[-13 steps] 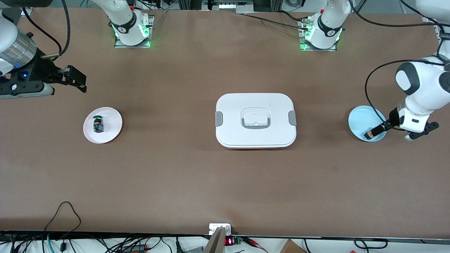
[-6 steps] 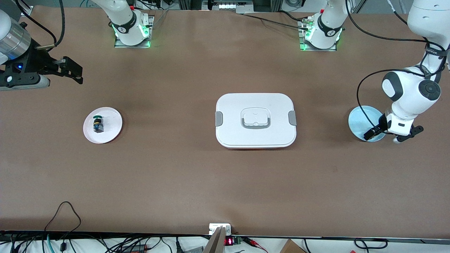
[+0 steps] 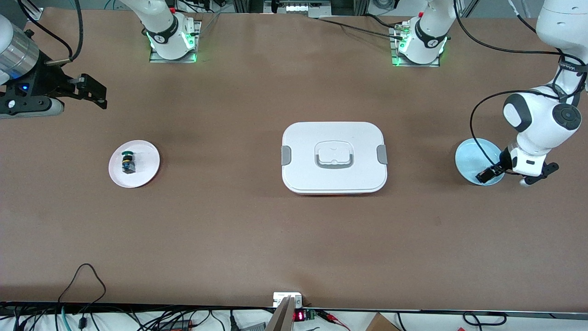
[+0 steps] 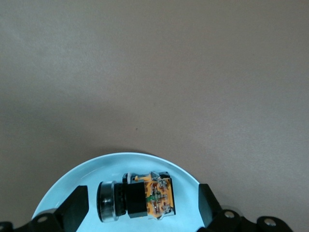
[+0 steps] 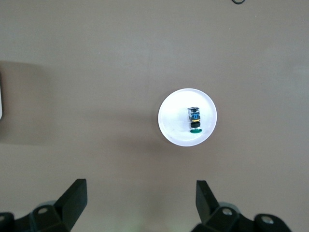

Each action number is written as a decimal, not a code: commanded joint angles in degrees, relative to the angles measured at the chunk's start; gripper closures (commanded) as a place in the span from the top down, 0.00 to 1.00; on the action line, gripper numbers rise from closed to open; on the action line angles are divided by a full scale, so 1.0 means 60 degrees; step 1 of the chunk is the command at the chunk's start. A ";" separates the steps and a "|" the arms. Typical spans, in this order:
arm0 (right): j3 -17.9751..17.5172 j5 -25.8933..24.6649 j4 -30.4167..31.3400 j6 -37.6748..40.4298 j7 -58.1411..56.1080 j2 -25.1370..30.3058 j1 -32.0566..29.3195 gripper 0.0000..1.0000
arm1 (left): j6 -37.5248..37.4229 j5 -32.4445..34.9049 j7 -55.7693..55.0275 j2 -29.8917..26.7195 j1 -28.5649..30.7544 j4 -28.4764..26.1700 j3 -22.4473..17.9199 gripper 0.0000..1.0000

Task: Transfer orange switch to right arm and place
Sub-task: 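Lower the left gripper onto the orange switch on the blue plate and grasp, then lift the orange switch with the left gripper while the right gripper approaches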

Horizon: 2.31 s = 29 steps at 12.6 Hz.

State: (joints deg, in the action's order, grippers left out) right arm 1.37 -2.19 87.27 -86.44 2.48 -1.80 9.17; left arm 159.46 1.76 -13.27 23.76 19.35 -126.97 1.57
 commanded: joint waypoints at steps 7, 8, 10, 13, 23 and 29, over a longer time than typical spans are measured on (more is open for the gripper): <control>-0.0125 0.0029 0.0045 -0.0079 -0.0194 -0.0081 -0.0430 1.00 | 0.0053 -0.0206 0.0132 0.0390 0.0247 0.0111 0.0075 1.00; -0.0227 0.0029 0.0045 -0.0094 -0.0194 -0.0081 -0.0517 1.00 | 0.0053 -0.0206 0.0132 0.0463 0.0262 0.0111 0.0075 1.00; -0.0228 0.0029 0.0132 -0.0094 -0.0179 -0.0067 -0.0475 1.00 | 0.0068 -0.0206 0.0132 0.0522 0.0262 0.0155 0.0075 1.00; -0.0228 0.0029 0.0206 -0.0094 -0.0077 -0.0066 -0.0372 1.00 | 0.0083 -0.0206 0.0117 0.0654 0.0247 0.0184 0.0075 0.85; -0.0360 0.1606 0.0877 -0.0751 -0.0194 -0.0066 -0.0459 1.00 | -0.3717 -0.0220 0.0905 -0.0954 0.0247 0.1353 0.0644 0.43; -0.0345 0.5616 0.2487 -0.2463 -0.1215 -0.0081 -0.0489 1.00 | -0.5894 -0.3494 0.2997 -0.2142 0.0262 0.2016 0.2519 0.40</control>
State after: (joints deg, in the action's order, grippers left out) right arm -0.25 24.51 97.85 -97.32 -0.63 -3.25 7.03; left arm 125.78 -12.79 -1.64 12.20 20.28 -114.90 14.26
